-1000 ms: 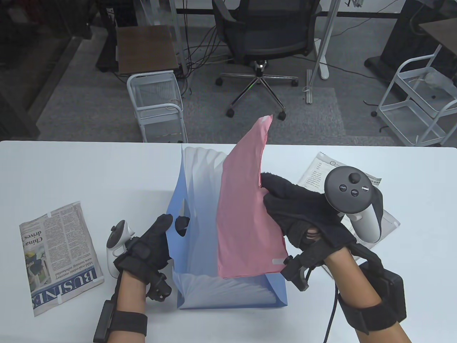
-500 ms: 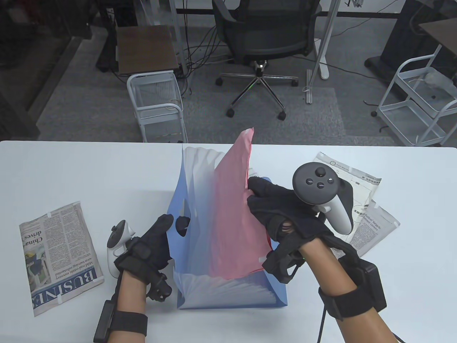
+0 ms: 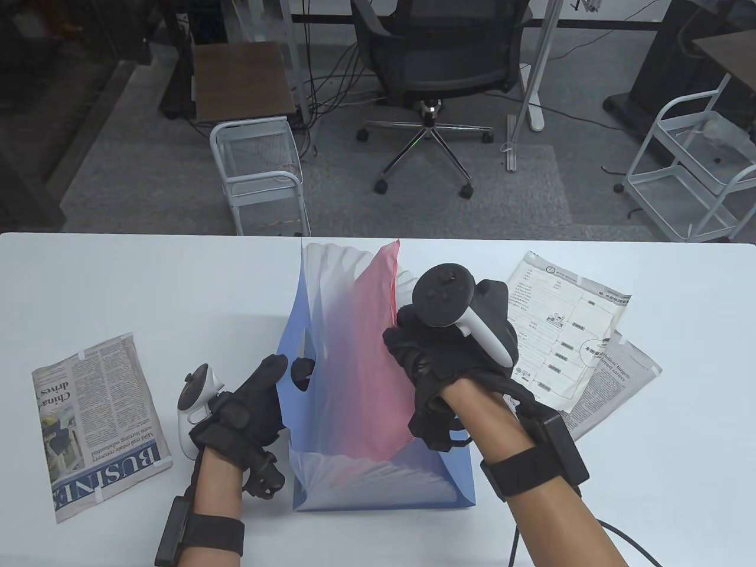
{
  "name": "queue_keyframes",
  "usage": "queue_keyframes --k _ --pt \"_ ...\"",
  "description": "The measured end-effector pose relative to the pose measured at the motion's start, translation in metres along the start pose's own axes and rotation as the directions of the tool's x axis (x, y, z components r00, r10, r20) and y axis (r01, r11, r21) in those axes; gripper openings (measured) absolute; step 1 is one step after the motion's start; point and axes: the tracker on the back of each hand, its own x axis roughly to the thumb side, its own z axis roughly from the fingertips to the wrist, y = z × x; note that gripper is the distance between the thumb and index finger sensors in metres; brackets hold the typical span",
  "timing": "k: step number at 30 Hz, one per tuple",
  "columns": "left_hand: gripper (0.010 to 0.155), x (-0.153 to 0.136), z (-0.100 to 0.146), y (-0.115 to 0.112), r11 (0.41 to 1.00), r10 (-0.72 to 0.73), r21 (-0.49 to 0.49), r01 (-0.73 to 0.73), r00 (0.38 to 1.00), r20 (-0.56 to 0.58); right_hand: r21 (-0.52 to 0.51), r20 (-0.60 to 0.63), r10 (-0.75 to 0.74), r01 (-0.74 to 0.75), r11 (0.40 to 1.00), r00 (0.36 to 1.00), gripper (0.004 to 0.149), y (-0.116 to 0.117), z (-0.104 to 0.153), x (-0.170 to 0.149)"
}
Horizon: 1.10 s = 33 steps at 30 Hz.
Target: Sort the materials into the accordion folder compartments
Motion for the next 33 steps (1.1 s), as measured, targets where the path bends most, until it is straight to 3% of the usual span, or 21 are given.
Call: queue_keyframes --k 16,33 --pt "0.074 0.0 0.001 0.0 1.0 0.026 0.005 -0.026 1.0 0.012 0.017 -0.011 0.033 -0.033 0.999 0.999 0.043 0.038 -0.02 0.009" --pt "0.074 0.0 0.0 -0.005 1.0 0.012 0.023 -0.013 1.0 0.011 0.095 -0.039 0.187 -0.183 0.979 0.982 0.041 0.067 -0.03 0.019"
